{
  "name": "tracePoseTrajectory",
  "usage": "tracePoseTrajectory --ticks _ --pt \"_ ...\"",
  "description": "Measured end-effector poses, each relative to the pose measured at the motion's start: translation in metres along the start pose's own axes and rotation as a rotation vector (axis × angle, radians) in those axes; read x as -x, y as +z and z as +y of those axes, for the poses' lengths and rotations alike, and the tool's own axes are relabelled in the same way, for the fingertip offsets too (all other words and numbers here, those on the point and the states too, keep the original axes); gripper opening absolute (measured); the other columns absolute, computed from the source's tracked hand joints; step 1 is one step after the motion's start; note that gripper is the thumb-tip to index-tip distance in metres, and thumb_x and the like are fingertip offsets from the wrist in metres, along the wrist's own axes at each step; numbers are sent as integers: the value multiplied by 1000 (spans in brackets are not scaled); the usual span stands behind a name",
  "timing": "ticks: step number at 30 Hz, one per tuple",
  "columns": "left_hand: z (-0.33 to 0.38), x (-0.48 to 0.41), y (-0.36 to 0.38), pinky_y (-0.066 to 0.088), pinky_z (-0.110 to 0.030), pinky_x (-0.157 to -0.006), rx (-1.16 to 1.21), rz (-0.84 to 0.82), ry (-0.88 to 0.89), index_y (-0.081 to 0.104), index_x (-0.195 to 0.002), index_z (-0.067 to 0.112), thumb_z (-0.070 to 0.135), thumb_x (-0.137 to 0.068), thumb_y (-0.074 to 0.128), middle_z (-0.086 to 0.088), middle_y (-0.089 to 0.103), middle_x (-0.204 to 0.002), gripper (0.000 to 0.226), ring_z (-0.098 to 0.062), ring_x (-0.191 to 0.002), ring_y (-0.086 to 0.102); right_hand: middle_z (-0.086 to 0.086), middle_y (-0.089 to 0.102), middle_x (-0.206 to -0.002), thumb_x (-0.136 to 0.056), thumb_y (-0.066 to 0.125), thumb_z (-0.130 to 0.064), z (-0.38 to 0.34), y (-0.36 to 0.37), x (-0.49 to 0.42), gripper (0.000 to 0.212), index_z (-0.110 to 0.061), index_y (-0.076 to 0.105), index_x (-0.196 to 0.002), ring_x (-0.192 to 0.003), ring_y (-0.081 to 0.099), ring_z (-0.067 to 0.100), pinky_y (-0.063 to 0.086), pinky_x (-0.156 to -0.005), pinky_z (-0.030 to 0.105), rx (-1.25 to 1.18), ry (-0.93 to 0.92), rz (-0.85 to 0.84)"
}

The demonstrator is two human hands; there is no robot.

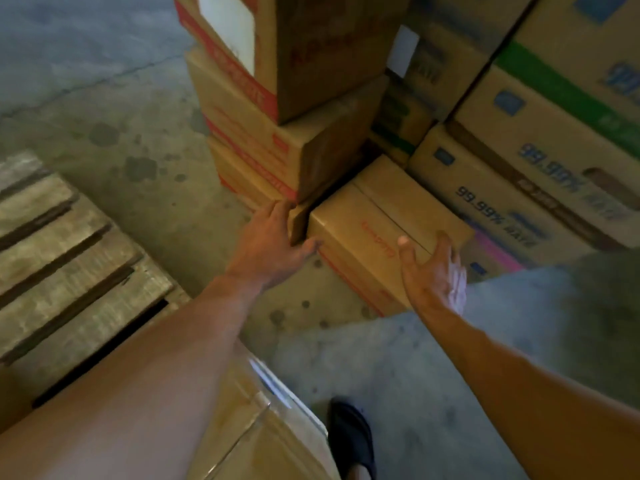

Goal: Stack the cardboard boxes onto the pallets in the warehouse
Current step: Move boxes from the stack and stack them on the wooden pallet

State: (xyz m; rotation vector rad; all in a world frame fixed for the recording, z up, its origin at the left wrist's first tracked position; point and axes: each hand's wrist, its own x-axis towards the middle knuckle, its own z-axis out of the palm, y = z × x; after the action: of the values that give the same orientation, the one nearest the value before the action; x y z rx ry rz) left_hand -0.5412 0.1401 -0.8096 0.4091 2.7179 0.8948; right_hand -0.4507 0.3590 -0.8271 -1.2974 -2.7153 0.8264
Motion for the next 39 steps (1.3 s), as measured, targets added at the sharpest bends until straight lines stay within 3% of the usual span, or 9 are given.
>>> tracePoseTrajectory --ticks 2,7,14,22,26,29,33,37,39 --pt "7 -31 30 35 -34 -98 -40 -45 2 54 -135 2 47 -85 73 -20 58 -132 70 -35 -124 51 11 36 -157 -92 46 -69 28 16 -28 82 -25 23 -157 -138 37 36 33 -108 50 -9 68 -25" --pt "-12 -111 114 45 -42 -99 -138 -108 78 54 -134 0 73 -73 48 -22 59 -125 96 -39 -116 56 12 38 -154 -90 55 -65 98 67 -75 86 -20 24 -156 -136 39 37 32 -109 50 -41 216 -76" --pt "-28 -175 181 34 -40 -112 -249 -196 62 36 -151 8 55 -84 70 -16 40 -152 88 -33 -138 40 10 25 -164 -83 58 -72 157 118 -94 107 -14 12 -160 -148 26 32 23 -118 46 -71 413 -135" --pt "-59 -210 218 25 -40 -119 -233 -197 -120 14 -158 13 68 -62 81 -15 25 -159 129 -32 -146 25 9 48 -145 -66 48 -88 171 145 -108 110 -24 33 -153 -134 44 34 34 -111 50 -228 423 -176" --pt "-77 -197 221 38 -49 -114 1 -206 -163 26 -154 29 81 -41 83 -1 41 -154 137 -27 -141 40 6 54 -142 -70 66 -81 178 144 -110 100 -39 29 -153 -130 48 39 39 -109 53 -463 570 -131" --pt "-88 -165 226 57 -48 -93 332 -261 -239 44 -144 30 57 -44 97 3 59 -137 117 -21 -123 60 -9 50 -137 -50 72 -87 185 136 -107 109 -61 24 -144 -131 48 37 41 -105 66 -669 602 -139" --pt "-77 -118 232 60 -29 -82 605 -263 -245 51 -139 24 11 -64 91 3 68 -125 87 -14 -109 68 -10 52 -142 -44 76 -86 205 118 -93 107 -67 31 -139 -125 56 30 47 -103 61 -747 577 -132" --pt "-53 -80 217 58 -23 -82 683 -279 -230 51 -138 33 15 -64 93 11 69 -120 87 0 -104 67 -8 52 -141 -67 81 -63 217 83 -66 92 -60 33 -145 -107 63 19 57 -81 49 -815 565 -86" --pt "-38 -60 204 54 -11 -68 694 -283 -233 45 -140 37 13 -69 90 18 63 -117 88 6 -96 64 -7 50 -141 -76 78 -51 221 61 -55 84 -57 34 -147 -99 62 16 57 -74 47 -865 549 -83"
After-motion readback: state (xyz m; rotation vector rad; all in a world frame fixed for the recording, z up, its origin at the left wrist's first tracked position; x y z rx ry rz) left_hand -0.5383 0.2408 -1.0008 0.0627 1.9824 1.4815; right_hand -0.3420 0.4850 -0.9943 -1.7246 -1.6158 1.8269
